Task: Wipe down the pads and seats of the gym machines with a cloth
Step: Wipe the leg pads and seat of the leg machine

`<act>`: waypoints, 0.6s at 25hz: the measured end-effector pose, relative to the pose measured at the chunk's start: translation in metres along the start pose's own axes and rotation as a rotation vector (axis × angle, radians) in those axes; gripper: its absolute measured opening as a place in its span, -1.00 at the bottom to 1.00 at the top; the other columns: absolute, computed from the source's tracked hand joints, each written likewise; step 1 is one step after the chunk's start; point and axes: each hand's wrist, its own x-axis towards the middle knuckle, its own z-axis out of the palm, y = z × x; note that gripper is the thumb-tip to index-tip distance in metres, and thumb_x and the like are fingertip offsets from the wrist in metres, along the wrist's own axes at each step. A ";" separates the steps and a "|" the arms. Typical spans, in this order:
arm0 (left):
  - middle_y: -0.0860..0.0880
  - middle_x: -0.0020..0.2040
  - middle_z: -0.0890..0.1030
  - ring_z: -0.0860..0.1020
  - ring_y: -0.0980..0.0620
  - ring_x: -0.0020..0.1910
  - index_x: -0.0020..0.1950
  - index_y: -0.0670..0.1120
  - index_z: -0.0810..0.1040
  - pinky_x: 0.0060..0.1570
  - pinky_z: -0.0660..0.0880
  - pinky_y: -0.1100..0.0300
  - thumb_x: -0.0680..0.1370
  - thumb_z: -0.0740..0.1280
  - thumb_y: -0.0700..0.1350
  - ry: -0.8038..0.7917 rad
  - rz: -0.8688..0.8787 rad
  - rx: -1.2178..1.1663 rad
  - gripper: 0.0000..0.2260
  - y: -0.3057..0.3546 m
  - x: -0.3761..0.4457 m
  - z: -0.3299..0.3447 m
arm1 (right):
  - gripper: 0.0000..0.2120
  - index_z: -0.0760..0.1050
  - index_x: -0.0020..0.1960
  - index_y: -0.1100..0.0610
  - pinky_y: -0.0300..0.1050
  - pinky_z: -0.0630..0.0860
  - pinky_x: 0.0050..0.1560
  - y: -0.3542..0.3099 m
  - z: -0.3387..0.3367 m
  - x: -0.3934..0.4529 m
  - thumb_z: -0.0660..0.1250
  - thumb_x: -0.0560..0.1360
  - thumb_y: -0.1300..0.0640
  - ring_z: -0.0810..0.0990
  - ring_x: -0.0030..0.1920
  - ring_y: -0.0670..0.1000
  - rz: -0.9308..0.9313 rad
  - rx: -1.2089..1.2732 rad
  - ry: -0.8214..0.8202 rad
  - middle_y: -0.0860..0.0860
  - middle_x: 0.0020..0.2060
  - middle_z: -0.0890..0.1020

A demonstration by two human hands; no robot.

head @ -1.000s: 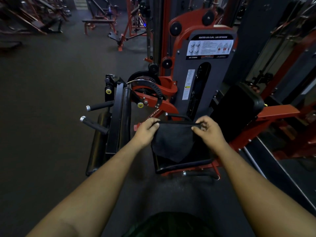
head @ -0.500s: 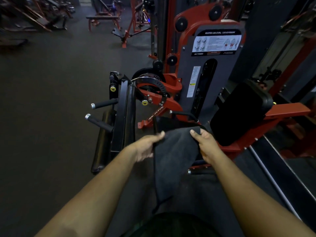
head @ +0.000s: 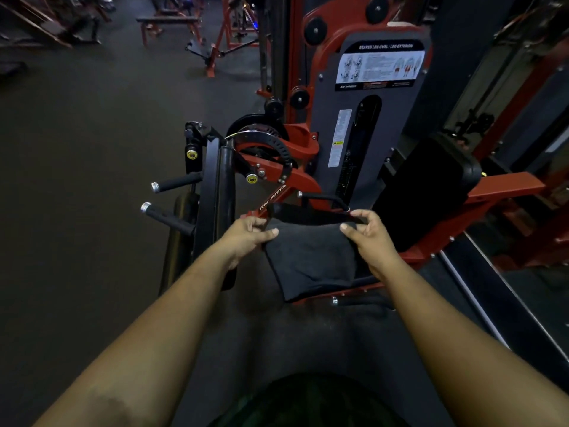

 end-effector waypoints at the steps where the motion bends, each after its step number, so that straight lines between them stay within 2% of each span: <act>1: -0.24 0.06 0.70 0.69 -0.15 0.04 0.31 -0.23 0.52 0.16 0.59 -0.06 0.48 0.54 -0.12 0.077 0.046 -0.044 -0.54 0.009 0.003 0.004 | -0.72 0.41 0.17 0.04 -0.01 0.64 -0.01 -0.003 -0.002 0.002 0.42 0.56 0.25 0.71 -0.05 0.09 -0.003 -0.034 0.053 0.19 -0.02 0.70; 3: -0.21 0.08 0.69 0.69 -0.07 0.03 0.37 -0.13 0.41 0.09 0.61 0.01 0.49 0.54 -0.10 0.192 0.118 -0.135 -0.47 0.028 0.009 0.012 | -0.68 0.36 0.20 0.06 -0.06 0.64 -0.06 -0.012 -0.004 0.007 0.41 0.56 0.27 0.70 -0.06 0.03 0.009 0.001 0.046 0.14 -0.01 0.69; 5: -0.14 0.09 0.66 0.67 -0.03 0.04 0.41 -0.03 0.30 0.03 0.60 0.10 0.51 0.51 -0.20 0.147 0.116 -0.205 -0.43 0.035 0.014 0.015 | -0.56 0.34 0.27 0.05 -0.11 0.63 -0.04 -0.023 -0.007 0.011 0.41 0.53 0.36 0.70 0.01 -0.01 0.038 -0.002 -0.121 0.08 0.04 0.69; 6: -0.12 0.06 0.64 0.66 -0.01 0.01 0.42 -0.01 0.27 0.01 0.59 0.13 0.49 0.51 -0.28 0.095 0.121 -0.135 -0.38 0.035 0.015 0.013 | -0.50 0.34 0.29 0.04 -0.13 0.61 -0.01 -0.025 -0.010 0.015 0.42 0.50 0.42 0.69 0.03 -0.02 0.029 -0.091 -0.189 0.07 0.05 0.68; 8: -0.11 0.05 0.61 0.60 0.00 -0.03 0.47 -0.07 0.34 0.05 0.58 0.12 0.44 0.52 -0.36 0.055 0.168 0.212 -0.32 0.034 0.022 0.006 | -0.47 0.40 0.29 0.03 -0.12 0.57 0.04 -0.025 -0.018 0.024 0.43 0.46 0.46 0.66 -0.01 -0.03 -0.048 -0.356 -0.208 0.04 0.01 0.66; 9: -0.12 0.12 0.63 0.60 -0.02 0.03 0.46 -0.10 0.41 0.14 0.58 0.06 0.42 0.55 -0.34 0.089 0.213 0.397 -0.34 0.038 0.025 0.005 | -0.48 0.45 0.28 0.01 -0.10 0.56 0.05 -0.024 -0.021 0.027 0.46 0.45 0.42 0.64 -0.07 -0.04 -0.103 -0.491 -0.163 0.02 -0.01 0.66; 11: -0.09 0.21 0.64 0.61 -0.05 0.16 0.37 -0.08 0.56 0.21 0.56 0.03 0.38 0.60 -0.22 0.177 0.313 0.683 -0.43 0.050 0.026 0.008 | -0.55 0.57 0.23 -0.04 -0.08 0.55 0.07 -0.027 -0.022 0.034 0.53 0.42 0.30 0.61 -0.10 -0.07 -0.226 -0.714 -0.063 -0.04 -0.01 0.68; 13: -0.04 0.15 0.67 0.61 -0.07 0.16 0.24 0.00 0.63 0.15 0.56 0.04 0.38 0.60 -0.09 0.250 0.374 0.927 -0.57 0.063 0.022 0.014 | -0.65 0.63 0.15 -0.07 -0.11 0.55 0.09 -0.037 -0.019 0.031 0.53 0.41 0.20 0.61 -0.04 -0.06 -0.299 -0.876 0.013 -0.09 0.00 0.68; 15: -0.02 0.07 0.65 0.58 -0.10 0.15 0.11 0.05 0.65 0.08 0.56 -0.01 0.41 0.55 0.05 0.357 0.412 1.147 -0.70 0.071 0.018 0.018 | -0.78 0.65 0.04 -0.07 -0.12 0.52 0.00 -0.047 -0.019 0.027 0.51 0.42 0.13 0.58 -0.06 -0.06 -0.338 -0.955 0.069 -0.14 -0.07 0.61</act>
